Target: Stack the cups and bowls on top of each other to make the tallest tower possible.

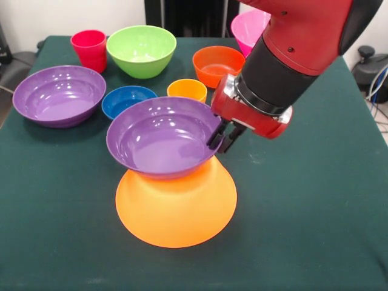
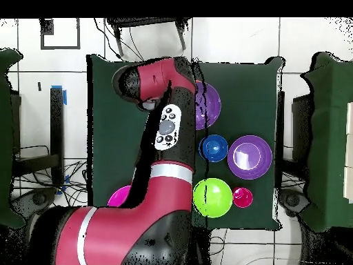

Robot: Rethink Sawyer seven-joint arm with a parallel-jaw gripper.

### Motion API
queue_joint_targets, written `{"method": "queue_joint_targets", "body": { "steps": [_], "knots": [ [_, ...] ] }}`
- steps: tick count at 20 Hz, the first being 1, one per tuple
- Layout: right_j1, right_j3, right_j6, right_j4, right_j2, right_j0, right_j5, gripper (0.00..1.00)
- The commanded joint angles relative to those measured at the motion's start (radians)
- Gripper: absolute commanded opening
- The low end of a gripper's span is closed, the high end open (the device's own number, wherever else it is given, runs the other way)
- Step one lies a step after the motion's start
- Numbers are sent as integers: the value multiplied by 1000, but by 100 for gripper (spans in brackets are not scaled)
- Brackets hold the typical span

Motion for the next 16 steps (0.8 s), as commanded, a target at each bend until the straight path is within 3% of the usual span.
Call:
{"method": "queue_joint_targets", "body": {
  "steps": [1,16],
  "knots": [
    [46,7,-288,-74,120,14,19,0],
    [44,27,-304,-72,143,12,-33,0]
  ]
}}
